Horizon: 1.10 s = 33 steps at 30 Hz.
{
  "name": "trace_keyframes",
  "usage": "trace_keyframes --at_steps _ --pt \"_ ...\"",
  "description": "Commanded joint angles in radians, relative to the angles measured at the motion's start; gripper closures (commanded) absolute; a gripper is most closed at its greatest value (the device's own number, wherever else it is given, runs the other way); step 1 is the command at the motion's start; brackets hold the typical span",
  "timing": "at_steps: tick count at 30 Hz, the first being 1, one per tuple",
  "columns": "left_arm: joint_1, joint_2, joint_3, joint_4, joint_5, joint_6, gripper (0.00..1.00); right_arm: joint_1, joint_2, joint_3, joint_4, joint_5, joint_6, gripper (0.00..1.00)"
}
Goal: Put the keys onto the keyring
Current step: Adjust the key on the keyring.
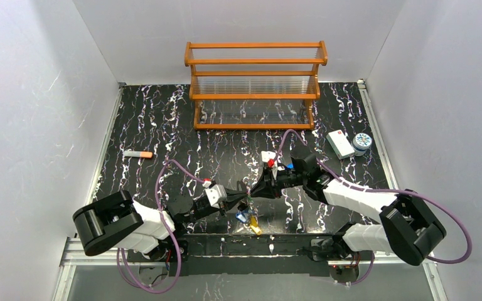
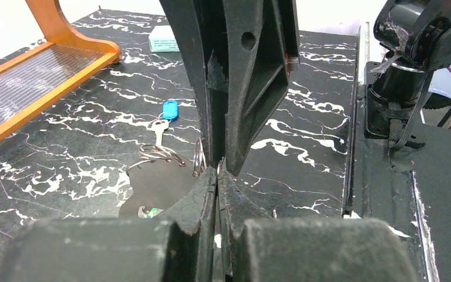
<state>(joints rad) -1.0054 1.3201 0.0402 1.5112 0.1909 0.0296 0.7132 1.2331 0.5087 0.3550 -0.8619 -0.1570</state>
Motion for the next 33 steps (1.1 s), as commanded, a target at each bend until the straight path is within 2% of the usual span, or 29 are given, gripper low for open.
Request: trace_keyframes --at_steps 1,7,13,19,25,33 --pt "-0.006 -0.016 0.018 0.277 -0.011 -0.004 1.00 0.000 0.029 -0.002 0.082 -0.040 0.010 0.80" --pt "-0.006 -0.010 0.011 0.277 -0.025 -0.004 1.00 0.017 0.062 -0.035 0.170 -0.033 0.044 0.84" --pt "-0.006 -0.006 0.003 0.276 -0.047 -0.003 1.00 0.081 0.086 -0.084 0.309 0.077 0.097 0.84" --pt "-0.006 -0.001 -0.010 0.277 -0.062 -0.004 1.00 0.135 0.085 -0.111 0.389 0.183 0.126 0.79" --pt "-0.006 -0.013 -0.033 0.277 -0.085 -0.004 1.00 0.137 0.005 -0.142 0.408 0.276 0.126 0.67" --pt "-0.006 -0.042 -0.069 0.275 -0.147 0.014 1.00 0.137 -0.160 -0.156 0.238 0.373 0.070 0.53"
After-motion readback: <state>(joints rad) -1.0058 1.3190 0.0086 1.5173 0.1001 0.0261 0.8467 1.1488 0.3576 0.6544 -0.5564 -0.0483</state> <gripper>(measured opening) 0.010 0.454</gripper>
